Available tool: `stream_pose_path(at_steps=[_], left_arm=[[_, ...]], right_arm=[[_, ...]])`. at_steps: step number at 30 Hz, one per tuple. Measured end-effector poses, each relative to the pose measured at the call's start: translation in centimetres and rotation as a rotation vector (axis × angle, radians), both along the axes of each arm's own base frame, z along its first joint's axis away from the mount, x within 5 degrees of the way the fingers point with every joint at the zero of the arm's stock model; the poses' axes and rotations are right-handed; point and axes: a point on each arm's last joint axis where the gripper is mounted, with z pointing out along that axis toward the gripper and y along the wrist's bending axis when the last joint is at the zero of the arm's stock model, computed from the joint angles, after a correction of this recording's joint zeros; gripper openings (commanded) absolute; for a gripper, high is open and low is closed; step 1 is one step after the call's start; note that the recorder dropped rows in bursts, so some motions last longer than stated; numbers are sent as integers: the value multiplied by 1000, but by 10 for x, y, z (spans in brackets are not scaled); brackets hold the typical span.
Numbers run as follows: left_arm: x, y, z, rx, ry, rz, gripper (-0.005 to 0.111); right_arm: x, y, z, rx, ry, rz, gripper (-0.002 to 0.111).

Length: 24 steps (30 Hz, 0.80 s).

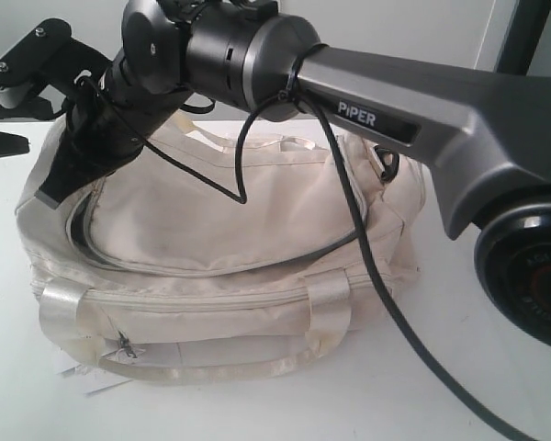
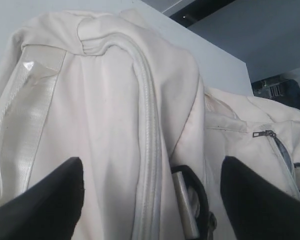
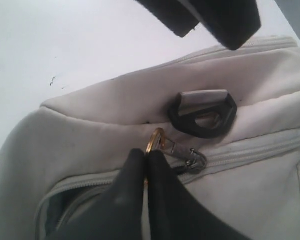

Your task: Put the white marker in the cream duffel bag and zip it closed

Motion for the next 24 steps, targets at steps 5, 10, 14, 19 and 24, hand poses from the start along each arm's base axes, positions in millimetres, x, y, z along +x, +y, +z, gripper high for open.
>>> stream_pose_path(at_steps=[5, 10, 14, 19, 24], left_arm=[[8, 5, 8, 21, -34, 23, 78], [18, 6, -3, 13, -17, 11, 78], [26, -5, -9, 7, -9, -30, 76], [33, -20, -19, 20, 11, -57, 61], [38, -23, -27, 38, 22, -35, 16]], right_arm=[[0, 0, 0, -2, -2, 3, 0], [0, 0, 0, -12, -15, 17, 0], [0, 0, 0, -10, -19, 17, 0], [0, 0, 1, -8, -22, 17, 0], [1, 0, 1, -6, -27, 17, 0]])
